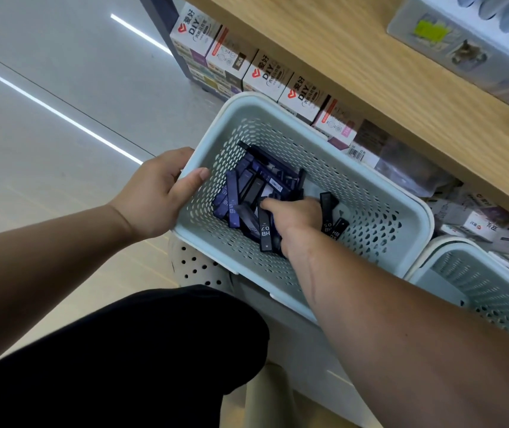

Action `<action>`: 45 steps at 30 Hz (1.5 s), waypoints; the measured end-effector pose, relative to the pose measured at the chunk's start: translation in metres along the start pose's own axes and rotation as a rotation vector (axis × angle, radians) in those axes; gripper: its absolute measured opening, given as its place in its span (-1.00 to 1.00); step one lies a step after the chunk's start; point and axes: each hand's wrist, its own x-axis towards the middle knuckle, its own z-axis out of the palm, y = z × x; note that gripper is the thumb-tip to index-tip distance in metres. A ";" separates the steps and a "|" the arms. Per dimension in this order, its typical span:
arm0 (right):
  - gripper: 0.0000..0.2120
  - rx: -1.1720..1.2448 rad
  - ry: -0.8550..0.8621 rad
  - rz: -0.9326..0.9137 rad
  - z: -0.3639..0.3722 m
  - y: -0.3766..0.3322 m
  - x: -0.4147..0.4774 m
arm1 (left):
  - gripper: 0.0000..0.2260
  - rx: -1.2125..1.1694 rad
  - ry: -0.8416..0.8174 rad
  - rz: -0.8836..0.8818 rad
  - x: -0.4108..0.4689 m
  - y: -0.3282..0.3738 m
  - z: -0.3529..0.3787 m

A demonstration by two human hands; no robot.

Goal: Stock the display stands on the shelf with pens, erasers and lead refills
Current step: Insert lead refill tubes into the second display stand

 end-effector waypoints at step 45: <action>-0.40 0.164 -0.202 0.006 0.002 -0.008 -0.017 | -0.55 -0.041 -0.017 -0.036 0.001 0.003 -0.004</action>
